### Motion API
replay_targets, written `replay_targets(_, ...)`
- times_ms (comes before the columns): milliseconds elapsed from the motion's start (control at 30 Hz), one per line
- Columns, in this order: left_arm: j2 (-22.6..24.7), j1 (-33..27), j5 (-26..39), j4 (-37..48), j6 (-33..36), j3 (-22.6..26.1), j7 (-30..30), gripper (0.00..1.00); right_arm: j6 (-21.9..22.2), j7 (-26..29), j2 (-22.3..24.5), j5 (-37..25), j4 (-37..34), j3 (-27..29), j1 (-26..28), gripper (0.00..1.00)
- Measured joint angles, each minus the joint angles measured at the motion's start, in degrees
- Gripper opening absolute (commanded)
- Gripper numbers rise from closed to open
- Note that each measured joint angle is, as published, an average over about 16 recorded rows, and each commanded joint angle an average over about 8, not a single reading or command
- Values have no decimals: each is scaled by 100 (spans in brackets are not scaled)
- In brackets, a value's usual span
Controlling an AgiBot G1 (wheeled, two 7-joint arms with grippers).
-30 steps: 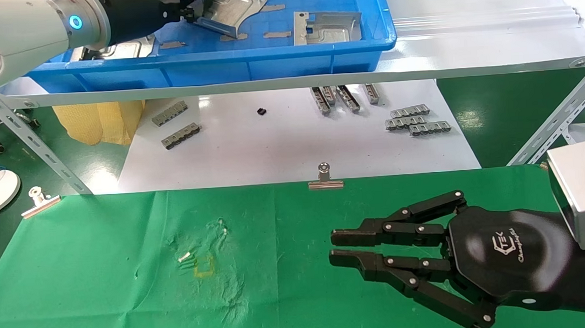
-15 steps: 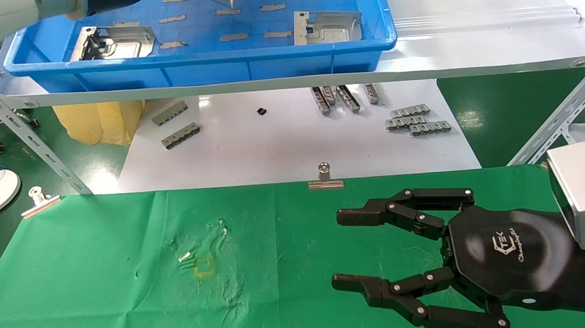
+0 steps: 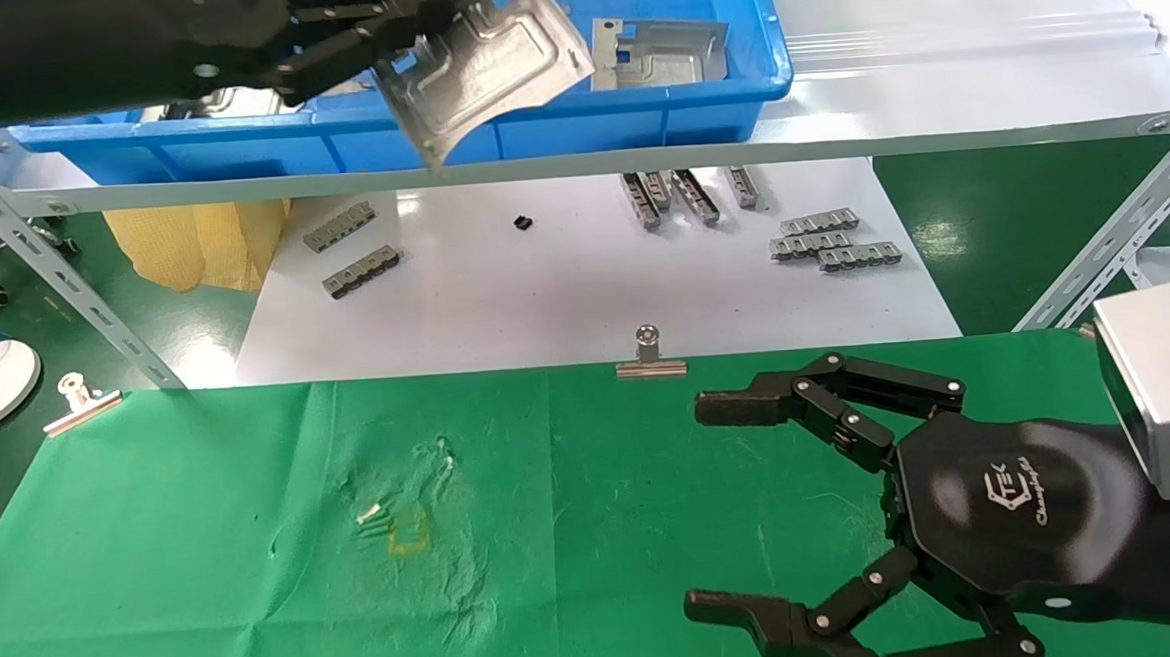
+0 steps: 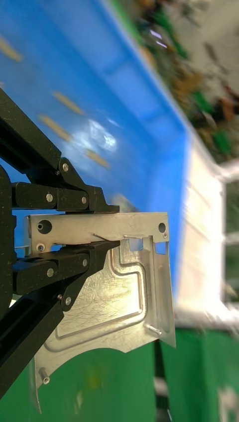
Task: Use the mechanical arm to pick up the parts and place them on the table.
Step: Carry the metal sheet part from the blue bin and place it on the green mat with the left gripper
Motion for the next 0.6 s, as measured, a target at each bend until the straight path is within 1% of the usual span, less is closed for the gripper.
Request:
replay_targets(133, -209, -7, -46, -39, 501, -7, 264, 0, 0, 0, 0, 0, 0, 0, 0, 100)
replay_targets(300, -410, 90, 22, -166, 792, 125, 546, 0, 0, 0, 0, 1, 0, -1, 0, 100)
replay_targets(433, -601, 350, 73, -460, 902, 370, 755, 0, 0, -1, 0, 1, 0, -1, 0, 100)
replay_targets(600, -816, 833, 126, -865, 922, 811, 965, 0, 1, -1, 1, 1, 0, -2, 0, 100)
